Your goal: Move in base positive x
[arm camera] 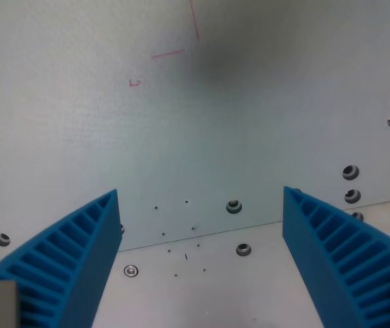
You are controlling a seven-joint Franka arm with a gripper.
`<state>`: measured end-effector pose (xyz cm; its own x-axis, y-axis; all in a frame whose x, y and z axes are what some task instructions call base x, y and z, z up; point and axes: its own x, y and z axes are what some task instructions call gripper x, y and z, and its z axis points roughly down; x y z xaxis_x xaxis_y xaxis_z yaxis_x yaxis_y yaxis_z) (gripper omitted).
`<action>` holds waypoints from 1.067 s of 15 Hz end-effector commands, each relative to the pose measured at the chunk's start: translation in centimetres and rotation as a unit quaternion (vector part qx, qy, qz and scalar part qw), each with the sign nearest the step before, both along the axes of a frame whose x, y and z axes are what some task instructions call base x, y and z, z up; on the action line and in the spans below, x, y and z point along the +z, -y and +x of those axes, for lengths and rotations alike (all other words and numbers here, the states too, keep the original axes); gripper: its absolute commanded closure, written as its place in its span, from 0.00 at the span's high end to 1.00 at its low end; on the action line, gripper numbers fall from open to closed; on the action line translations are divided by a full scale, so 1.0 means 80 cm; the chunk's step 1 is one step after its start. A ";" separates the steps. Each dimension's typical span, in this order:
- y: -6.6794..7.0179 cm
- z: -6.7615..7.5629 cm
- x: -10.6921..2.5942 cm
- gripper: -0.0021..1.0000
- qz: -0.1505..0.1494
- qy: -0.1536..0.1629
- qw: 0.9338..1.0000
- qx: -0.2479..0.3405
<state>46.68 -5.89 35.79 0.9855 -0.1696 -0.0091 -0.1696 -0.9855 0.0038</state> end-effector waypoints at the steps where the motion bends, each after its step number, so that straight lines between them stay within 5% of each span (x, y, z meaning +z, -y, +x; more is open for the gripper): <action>1: -0.001 0.006 0.004 1.00 0.000 0.003 1.000 0.000; 16: -0.015 0.104 0.000 1.00 0.000 0.003 1.000 0.000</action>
<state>54.25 -4.85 35.40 0.9876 -0.1531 0.0344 -0.1533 -0.9882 0.0024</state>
